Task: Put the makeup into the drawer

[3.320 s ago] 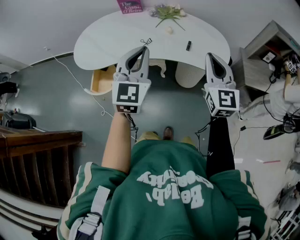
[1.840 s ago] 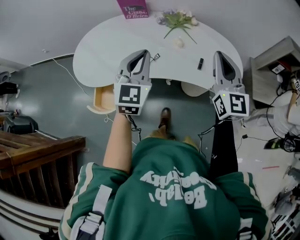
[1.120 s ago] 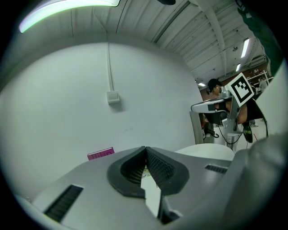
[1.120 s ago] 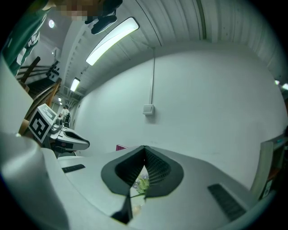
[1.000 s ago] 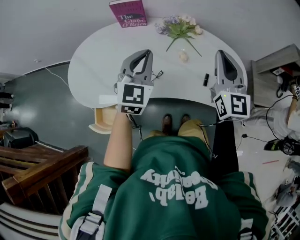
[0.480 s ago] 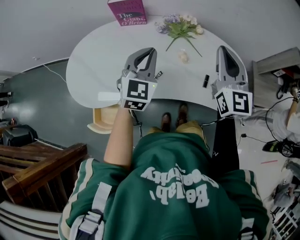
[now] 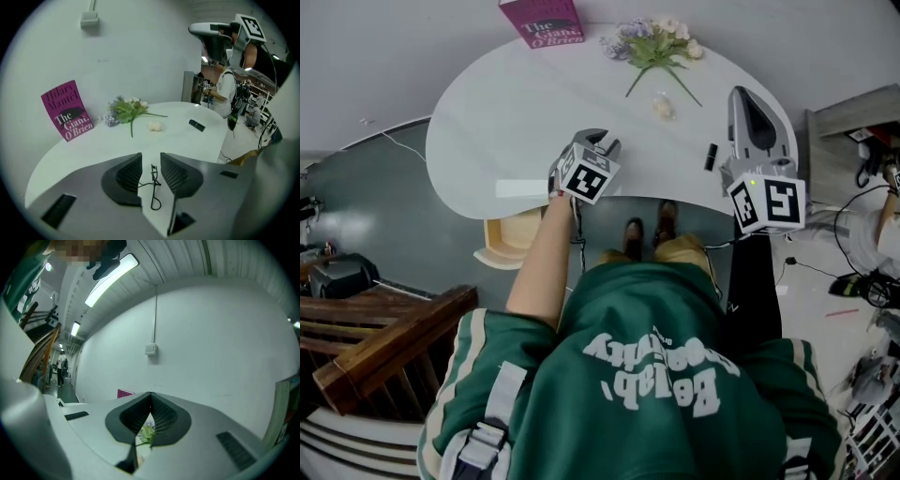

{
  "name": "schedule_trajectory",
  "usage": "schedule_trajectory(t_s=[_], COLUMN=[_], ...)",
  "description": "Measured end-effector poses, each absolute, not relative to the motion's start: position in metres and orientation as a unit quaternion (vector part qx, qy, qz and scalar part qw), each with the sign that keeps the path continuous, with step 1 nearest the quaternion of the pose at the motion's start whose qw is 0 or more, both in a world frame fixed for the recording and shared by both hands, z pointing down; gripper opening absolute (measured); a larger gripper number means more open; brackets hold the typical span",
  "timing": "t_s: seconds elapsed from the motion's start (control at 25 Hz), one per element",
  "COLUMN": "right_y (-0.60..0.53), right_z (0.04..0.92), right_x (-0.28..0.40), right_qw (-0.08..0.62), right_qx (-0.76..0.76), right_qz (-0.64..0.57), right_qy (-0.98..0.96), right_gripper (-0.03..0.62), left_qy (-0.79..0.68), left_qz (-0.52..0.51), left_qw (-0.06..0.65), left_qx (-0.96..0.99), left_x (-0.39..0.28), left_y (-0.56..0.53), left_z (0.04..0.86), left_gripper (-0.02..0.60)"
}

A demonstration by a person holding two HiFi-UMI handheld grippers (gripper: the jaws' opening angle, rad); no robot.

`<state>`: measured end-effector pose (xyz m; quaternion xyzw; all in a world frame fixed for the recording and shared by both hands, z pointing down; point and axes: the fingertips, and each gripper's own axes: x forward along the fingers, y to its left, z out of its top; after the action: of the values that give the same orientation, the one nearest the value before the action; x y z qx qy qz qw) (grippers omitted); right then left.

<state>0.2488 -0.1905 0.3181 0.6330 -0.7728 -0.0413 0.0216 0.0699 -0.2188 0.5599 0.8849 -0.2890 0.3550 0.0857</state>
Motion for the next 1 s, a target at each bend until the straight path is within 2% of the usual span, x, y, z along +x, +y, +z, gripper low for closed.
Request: schedule_trajectory(t_s=[0.44,0.48,0.52,0.56,0.8,1.0], right_y=[-0.196,-0.196,-0.197,-0.197,-0.196,-0.196], right_z=[0.333,0.334,0.335,0.335,0.334,0.329], right_x=[0.256,0.257,0.257,0.258,0.260,0.258], right_qw=[0.046,0.047,0.047,0.048,0.046,0.047], right_qx=[0.639,0.639,0.639,0.640,0.643,0.641], right_qz=[-0.034,-0.034,-0.033,-0.033,-0.035,-0.040], right_qy=[-0.767,-0.767,-0.767,-0.767,-0.763,-0.765], right_gripper=[0.009,0.009,0.009,0.009,0.009,0.009], left_qy=[-0.263,-0.266,-0.269,-0.270,-0.282,-0.315], left_qz=[0.454,0.455,0.455,0.454,0.418,0.348], left_qw=[0.114,0.117,0.118,0.119,0.110,0.087], left_qx=[0.844,0.842,0.841,0.841,0.856,0.878], left_x=[0.070,0.069,0.069,0.070,0.074,0.081], left_y=[-0.225,-0.227,-0.228,-0.229,-0.236,-0.251], left_z=[0.639,0.641,0.640,0.639,0.613,0.551], left_gripper=[0.127,0.073,0.043,0.040,0.040,0.040])
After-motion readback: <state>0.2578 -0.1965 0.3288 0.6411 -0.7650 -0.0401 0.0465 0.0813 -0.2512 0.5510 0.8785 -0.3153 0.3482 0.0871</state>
